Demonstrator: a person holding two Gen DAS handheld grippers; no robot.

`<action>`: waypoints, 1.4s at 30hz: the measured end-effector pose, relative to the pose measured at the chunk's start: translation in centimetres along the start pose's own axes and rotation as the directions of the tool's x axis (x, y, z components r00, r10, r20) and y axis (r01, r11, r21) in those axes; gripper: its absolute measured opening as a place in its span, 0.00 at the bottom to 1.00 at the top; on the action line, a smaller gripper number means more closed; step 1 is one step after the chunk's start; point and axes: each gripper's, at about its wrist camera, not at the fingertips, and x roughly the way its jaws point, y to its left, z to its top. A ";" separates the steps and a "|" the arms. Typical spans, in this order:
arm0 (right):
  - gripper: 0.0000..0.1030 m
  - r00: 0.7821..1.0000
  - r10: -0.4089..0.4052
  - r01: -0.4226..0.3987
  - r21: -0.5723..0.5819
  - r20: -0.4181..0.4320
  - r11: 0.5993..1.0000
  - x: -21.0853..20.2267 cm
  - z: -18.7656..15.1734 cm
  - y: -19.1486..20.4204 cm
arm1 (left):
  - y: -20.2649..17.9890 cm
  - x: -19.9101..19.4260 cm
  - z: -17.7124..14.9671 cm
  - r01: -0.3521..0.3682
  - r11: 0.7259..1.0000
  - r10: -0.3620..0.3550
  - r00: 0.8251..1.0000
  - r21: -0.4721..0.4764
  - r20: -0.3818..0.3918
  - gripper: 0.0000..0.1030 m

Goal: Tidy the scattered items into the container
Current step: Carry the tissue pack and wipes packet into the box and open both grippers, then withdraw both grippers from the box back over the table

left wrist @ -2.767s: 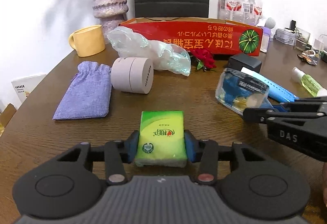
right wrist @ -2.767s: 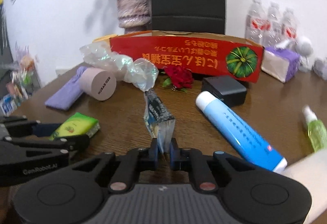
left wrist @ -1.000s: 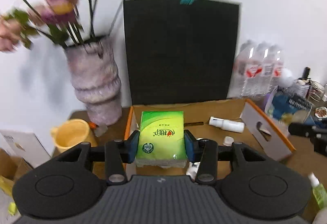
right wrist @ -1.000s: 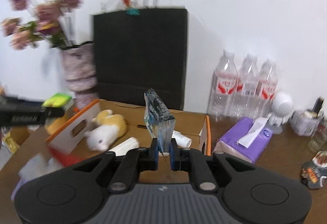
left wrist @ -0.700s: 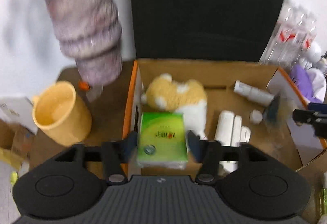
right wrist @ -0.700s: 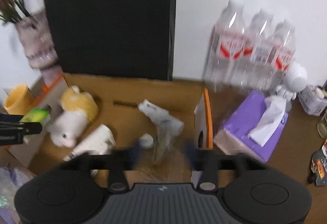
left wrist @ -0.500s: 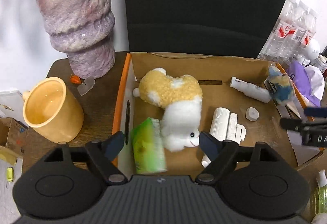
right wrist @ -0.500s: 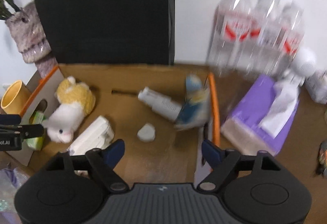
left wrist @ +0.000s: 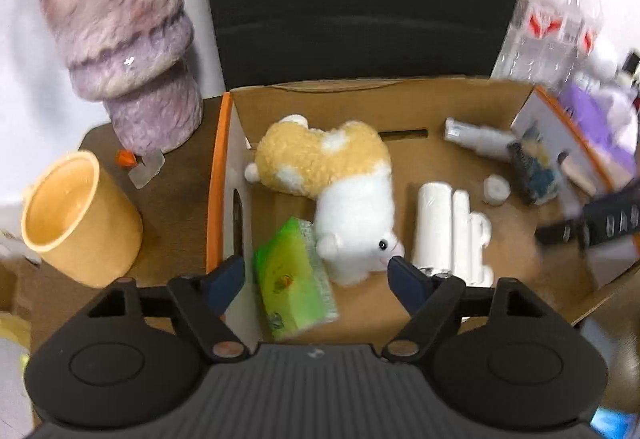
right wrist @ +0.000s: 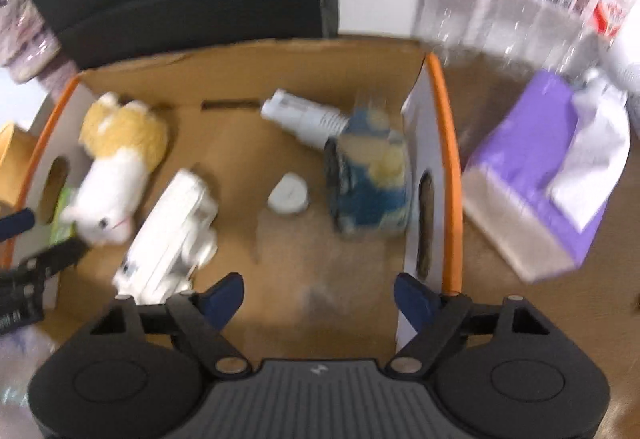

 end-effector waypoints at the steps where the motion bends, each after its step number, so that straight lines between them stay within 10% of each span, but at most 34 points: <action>1: 0.76 1.000 -0.018 0.018 -0.004 0.011 1.000 0.1 0.3 0.2 | -0.4 0.2 0.0 -0.018 0.999 0.018 1.000 0.034 -0.001 0.79; 17: 0.87 0.999 -0.013 0.016 -0.095 0.033 0.995 -4.9 -2.2 3.7 | -0.5 -5.6 0.4 0.041 0.998 -0.044 0.998 -0.053 -0.052 0.82; 32: 0.91 0.996 0.008 0.000 -0.090 0.087 0.996 -11.1 -12.2 4.4 | -2.6 -13.3 -7.8 0.031 0.994 -0.036 0.998 -0.108 -0.044 0.97; 38: 0.92 0.979 0.044 -0.016 -0.142 0.201 0.990 -13.8 -18.9 6.6 | -4.5 -17.5 -14.0 -0.055 0.994 0.067 0.989 -0.091 0.133 1.00; 42: 0.95 0.924 0.051 0.010 -0.155 0.379 0.988 -15.0 -25.5 6.9 | -5.6 -19.9 -20.3 -0.056 0.990 0.090 0.959 -0.130 0.268 1.00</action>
